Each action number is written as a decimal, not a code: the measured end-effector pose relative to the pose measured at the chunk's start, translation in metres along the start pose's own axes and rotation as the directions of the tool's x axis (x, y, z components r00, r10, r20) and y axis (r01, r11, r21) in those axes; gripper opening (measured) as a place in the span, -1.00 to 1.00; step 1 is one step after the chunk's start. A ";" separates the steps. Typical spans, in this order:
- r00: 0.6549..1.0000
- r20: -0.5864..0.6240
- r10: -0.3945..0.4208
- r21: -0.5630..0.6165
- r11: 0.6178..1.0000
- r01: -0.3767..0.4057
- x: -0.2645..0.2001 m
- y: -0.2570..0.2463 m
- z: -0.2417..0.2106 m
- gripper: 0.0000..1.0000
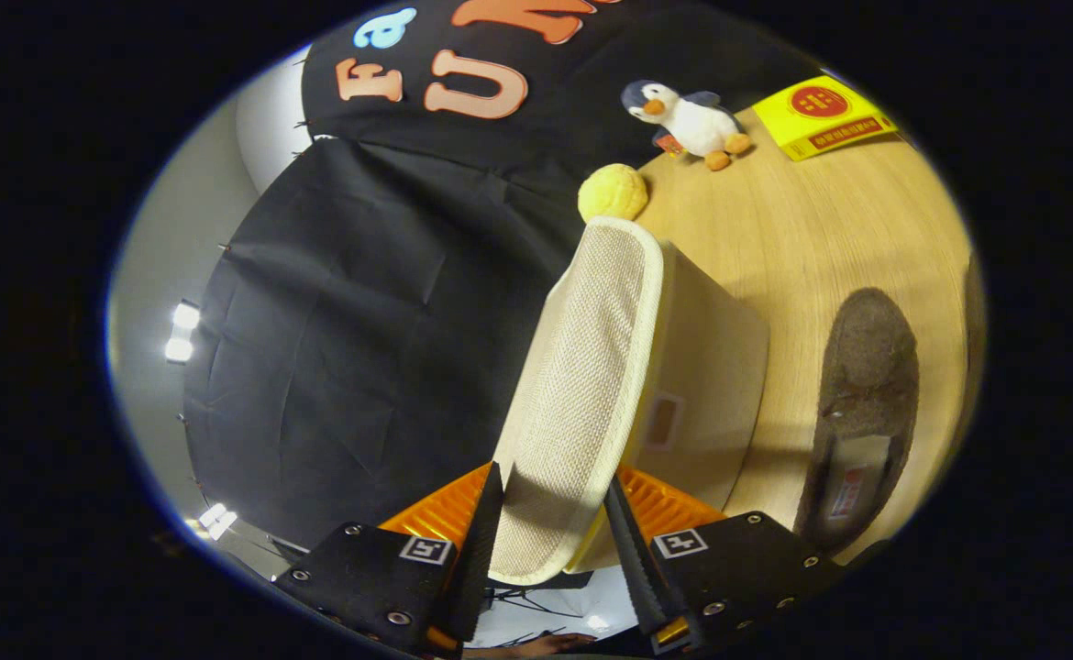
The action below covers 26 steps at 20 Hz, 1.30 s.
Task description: Open the storage box then place both shoes into the box .Put the left shoe in first, then the right shoe, with the right side of both shoes facing outward in a uniform manner.
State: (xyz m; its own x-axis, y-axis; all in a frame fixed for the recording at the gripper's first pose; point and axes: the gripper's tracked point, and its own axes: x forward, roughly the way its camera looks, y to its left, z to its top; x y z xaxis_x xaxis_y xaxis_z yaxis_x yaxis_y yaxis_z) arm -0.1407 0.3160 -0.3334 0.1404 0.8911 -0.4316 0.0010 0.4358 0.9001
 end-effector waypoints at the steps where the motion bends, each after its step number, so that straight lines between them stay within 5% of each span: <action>1: 1.000 0.015 0.016 -0.027 1.000 -0.015 -0.003 0.014 0.007 0.24; 8: 0.990 0.122 0.073 -0.194 0.980 -0.048 0.019 0.116 0.047 -0.56; 19: 0.993 0.101 0.056 -0.157 0.987 -0.040 0.170 0.183 0.042 -0.67; 21: 0.996 0.093 0.002 -0.156 0.988 0.013 0.200 0.177 0.036 -0.59; 24: 0.996 0.035 -0.079 -0.142 0.986 0.083 0.242 0.166 0.020 0.10; 26: 0.995 0.015 -0.103 -0.131 0.986 0.104 0.249 0.162 0.013 0.22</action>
State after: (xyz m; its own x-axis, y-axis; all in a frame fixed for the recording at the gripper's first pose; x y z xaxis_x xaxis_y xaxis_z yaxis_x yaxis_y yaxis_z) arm -0.0924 0.6067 -0.2938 0.1549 0.8395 -0.5208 -0.1144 0.5389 0.8346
